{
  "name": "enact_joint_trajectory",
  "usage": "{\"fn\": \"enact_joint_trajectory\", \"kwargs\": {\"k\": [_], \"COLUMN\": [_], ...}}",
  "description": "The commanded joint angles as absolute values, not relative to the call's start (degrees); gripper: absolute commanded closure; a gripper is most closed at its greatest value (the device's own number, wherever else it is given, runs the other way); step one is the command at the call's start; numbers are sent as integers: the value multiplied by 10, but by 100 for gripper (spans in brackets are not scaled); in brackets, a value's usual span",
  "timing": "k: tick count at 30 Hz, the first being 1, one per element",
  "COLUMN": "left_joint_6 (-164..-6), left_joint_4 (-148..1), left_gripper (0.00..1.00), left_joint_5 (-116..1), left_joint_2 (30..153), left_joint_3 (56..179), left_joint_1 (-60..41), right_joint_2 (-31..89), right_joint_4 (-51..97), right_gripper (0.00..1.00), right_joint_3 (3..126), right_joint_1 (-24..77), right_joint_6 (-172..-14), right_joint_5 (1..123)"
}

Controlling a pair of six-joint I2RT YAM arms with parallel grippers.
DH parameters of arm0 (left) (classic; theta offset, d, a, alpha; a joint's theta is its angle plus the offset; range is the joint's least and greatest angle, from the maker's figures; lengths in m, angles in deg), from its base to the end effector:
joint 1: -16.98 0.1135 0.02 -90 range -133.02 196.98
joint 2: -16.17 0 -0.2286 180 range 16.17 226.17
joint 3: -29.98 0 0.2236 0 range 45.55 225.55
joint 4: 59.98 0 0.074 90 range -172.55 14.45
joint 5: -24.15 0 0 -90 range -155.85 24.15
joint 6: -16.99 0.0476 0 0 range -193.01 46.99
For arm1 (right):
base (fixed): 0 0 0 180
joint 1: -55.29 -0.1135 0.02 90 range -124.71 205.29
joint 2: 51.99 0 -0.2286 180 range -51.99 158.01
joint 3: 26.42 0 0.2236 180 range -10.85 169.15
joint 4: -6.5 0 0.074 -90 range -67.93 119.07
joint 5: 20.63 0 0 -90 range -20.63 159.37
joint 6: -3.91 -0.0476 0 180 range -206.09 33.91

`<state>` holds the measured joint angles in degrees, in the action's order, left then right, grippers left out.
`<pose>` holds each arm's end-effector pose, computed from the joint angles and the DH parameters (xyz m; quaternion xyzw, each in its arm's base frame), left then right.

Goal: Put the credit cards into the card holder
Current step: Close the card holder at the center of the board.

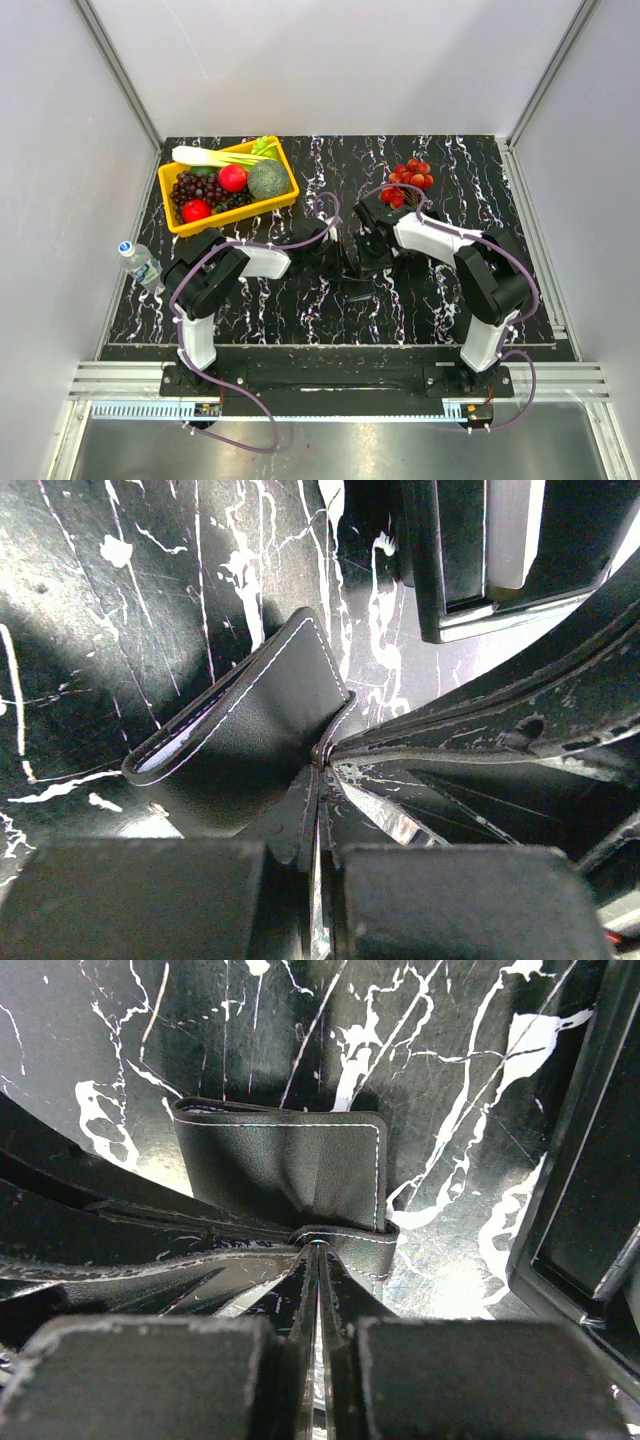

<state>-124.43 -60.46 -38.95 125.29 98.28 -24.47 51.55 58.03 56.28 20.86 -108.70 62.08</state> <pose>0.2493 -0.2489 0.1065 0.0185 0.8910 -0.4366 0.1228 0.2599 0.1855 0.1407 -0.1112 0.9799 0.1282 0.1044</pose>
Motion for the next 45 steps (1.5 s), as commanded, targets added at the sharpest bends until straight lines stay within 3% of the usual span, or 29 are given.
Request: {"fn": "enact_joint_trajectory", "kwargs": {"k": [1,30,40,41,43,45], "left_joint_6": [-1223,-1184,-1167,-1163,-1151,-1135], "left_joint_4": [-647,-688,-667,-667,-666,-675], "left_gripper": [100,100,100,96,77,52], "left_joint_5": [-432,-478,-492,-498,-515,-530], "left_joint_2": [1292,1354,1307,1292,1260,1225], "left_joint_3": [974,986,971,970,967,971], "left_joint_1": [-254,-254,-254,-255,-254,-254], "right_joint_2": [586,718,665,640,589,532], "right_joint_4": [555,517,491,490,475,464], "right_gripper": [94,94,91,89,84,76], "right_joint_3": [554,547,536,537,534,530], "right_joint_1": [187,161,157,158,158,158], "right_joint_6": [-1072,-1084,-1095,-1095,-1094,-1101], "right_joint_5": [686,663,671,677,673,679]}}
